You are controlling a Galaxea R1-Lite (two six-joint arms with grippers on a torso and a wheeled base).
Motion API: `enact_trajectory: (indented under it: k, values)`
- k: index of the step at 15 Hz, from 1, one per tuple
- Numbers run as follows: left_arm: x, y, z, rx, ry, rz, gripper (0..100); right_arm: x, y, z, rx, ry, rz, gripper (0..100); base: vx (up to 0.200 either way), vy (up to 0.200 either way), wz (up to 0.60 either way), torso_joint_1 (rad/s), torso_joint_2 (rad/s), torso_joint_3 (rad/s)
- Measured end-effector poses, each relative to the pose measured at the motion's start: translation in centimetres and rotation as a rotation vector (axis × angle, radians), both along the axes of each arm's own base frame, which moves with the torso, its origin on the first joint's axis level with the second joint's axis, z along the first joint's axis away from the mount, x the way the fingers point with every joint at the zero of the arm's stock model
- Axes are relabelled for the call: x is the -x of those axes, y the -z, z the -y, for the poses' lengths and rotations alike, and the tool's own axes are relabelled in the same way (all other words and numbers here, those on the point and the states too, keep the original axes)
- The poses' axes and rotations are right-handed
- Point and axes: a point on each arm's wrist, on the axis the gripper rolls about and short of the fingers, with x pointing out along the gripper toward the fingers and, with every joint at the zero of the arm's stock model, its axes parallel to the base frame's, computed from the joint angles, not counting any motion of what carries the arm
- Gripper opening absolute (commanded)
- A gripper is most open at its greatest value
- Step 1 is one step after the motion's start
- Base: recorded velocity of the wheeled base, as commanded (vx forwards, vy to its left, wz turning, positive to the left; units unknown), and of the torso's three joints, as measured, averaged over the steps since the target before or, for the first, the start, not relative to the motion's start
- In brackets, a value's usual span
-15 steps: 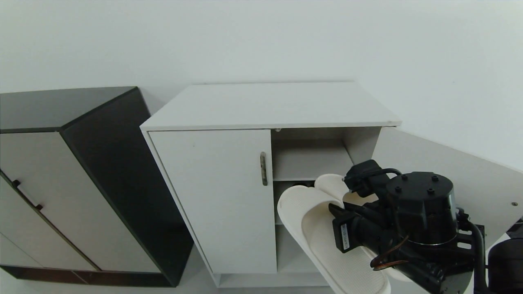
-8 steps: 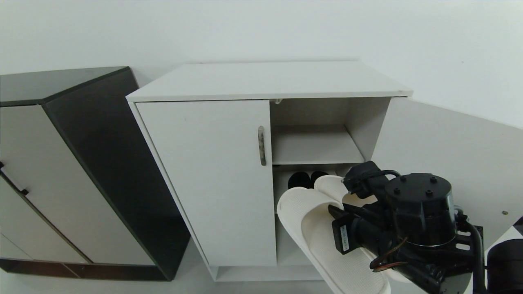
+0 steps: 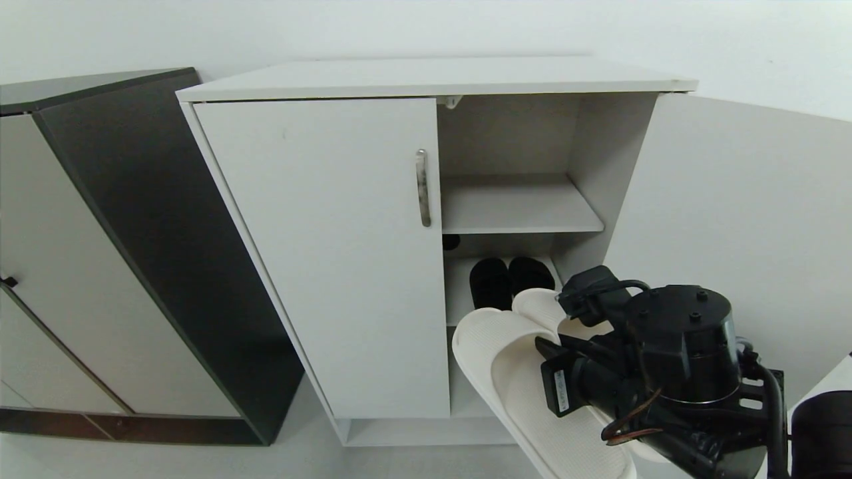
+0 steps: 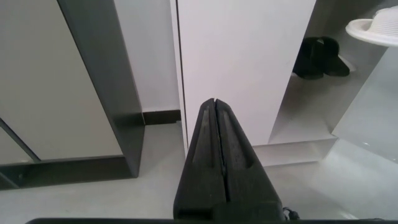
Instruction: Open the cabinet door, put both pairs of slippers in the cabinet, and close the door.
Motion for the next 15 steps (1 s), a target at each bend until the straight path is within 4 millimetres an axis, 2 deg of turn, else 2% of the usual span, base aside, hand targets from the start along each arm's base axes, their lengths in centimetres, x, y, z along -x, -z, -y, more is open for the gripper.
enact_trajectory:
  k: [4,6,15]
  values:
    - [0.0,0.0,0.0,0.0,0.0,0.0,0,-0.06,0.18,-0.09,0.015,-0.004,0.0,0,0.0,0.0,0.0,0.0,0.05,0.045]
    - [0.0,0.0,0.0,0.0,0.0,0.0,0,-0.08,0.25,-0.13,0.017,-0.007,-0.001,0,0.0,0.0,-0.6,0.002,0.0,0.005]
    - [0.0,0.0,0.0,0.0,0.0,0.0,0,-0.11,-0.17,-0.81,-0.003,-0.023,0.035,0,0.0,0.0,0.0,0.0,0.0,0.0]
